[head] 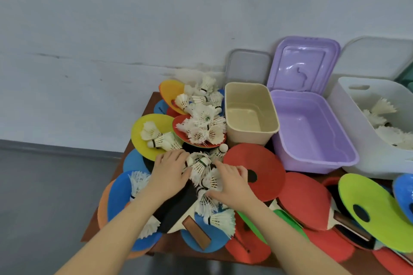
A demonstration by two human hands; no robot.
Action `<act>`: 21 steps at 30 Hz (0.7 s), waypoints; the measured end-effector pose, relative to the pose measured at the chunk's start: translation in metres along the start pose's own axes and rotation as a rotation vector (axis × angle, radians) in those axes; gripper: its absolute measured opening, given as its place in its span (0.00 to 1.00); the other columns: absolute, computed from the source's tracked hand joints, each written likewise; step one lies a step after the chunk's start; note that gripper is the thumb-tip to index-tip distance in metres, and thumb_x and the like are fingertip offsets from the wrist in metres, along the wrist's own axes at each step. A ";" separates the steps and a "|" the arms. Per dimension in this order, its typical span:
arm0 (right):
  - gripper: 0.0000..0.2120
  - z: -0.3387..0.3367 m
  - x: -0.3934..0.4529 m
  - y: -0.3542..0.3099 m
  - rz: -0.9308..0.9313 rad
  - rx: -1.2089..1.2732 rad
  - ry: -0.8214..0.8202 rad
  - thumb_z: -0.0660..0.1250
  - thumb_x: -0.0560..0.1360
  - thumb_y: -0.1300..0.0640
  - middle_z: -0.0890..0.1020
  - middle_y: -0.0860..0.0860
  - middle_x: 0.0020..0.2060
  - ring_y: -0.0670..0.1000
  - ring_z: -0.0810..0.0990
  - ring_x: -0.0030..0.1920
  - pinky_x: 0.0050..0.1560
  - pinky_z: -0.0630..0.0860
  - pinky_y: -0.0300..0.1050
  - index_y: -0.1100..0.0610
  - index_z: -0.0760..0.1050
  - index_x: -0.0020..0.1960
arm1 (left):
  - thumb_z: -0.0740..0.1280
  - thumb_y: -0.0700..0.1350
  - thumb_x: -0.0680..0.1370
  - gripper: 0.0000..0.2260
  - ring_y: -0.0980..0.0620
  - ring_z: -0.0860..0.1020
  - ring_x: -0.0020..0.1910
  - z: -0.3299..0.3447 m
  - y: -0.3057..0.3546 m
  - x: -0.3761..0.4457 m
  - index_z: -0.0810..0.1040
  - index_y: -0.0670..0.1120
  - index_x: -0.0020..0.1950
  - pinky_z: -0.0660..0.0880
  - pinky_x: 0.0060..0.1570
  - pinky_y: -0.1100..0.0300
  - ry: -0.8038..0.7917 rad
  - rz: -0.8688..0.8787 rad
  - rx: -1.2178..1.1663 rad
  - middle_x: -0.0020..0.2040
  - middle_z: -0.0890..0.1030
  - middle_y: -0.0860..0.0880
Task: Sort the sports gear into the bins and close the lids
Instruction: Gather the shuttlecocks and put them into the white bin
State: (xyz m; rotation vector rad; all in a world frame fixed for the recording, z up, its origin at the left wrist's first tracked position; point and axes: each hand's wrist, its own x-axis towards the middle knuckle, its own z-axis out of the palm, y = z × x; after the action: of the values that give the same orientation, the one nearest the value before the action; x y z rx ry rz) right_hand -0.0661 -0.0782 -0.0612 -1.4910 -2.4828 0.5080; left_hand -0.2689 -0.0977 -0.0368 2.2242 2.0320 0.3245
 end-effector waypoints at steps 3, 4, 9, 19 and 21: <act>0.28 0.004 0.001 -0.004 0.004 0.005 0.118 0.64 0.73 0.44 0.73 0.48 0.60 0.51 0.69 0.63 0.63 0.50 0.47 0.51 0.62 0.70 | 0.51 0.59 0.73 0.26 0.45 0.75 0.59 0.002 -0.012 -0.003 0.75 0.48 0.64 0.67 0.57 0.49 0.022 -0.022 0.015 0.60 0.77 0.48; 0.26 0.004 -0.001 -0.004 -0.001 0.034 0.156 0.64 0.74 0.45 0.74 0.47 0.59 0.50 0.70 0.62 0.62 0.51 0.46 0.50 0.64 0.69 | 0.52 0.59 0.74 0.25 0.45 0.74 0.59 0.004 -0.015 -0.003 0.74 0.48 0.64 0.66 0.57 0.49 0.032 -0.029 0.005 0.60 0.77 0.48; 0.24 -0.013 -0.012 0.000 0.026 0.175 0.293 0.59 0.70 0.40 0.72 0.38 0.51 0.41 0.70 0.53 0.58 0.54 0.42 0.46 0.68 0.64 | 0.58 0.55 0.79 0.21 0.48 0.69 0.64 0.017 -0.025 0.003 0.65 0.52 0.71 0.61 0.61 0.53 -0.009 -0.044 -0.017 0.65 0.73 0.51; 0.22 -0.023 -0.026 0.008 0.093 0.229 0.336 0.61 0.71 0.41 0.75 0.39 0.53 0.38 0.71 0.54 0.58 0.53 0.39 0.47 0.70 0.62 | 0.65 0.54 0.77 0.17 0.47 0.68 0.58 0.032 -0.032 0.008 0.74 0.53 0.65 0.59 0.49 0.54 0.047 -0.085 -0.149 0.59 0.77 0.53; 0.22 -0.027 -0.027 0.009 0.075 0.221 0.357 0.60 0.70 0.40 0.75 0.39 0.52 0.38 0.71 0.53 0.57 0.53 0.39 0.46 0.70 0.62 | 0.63 0.55 0.76 0.16 0.48 0.69 0.54 0.027 -0.028 0.007 0.78 0.52 0.61 0.60 0.47 0.54 0.177 -0.036 -0.159 0.54 0.79 0.53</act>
State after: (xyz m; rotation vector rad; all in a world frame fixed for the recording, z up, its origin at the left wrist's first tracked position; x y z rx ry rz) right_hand -0.0370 -0.0935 -0.0400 -1.4470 -2.0364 0.4639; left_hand -0.2892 -0.0867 -0.0688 2.1292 2.0459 0.6767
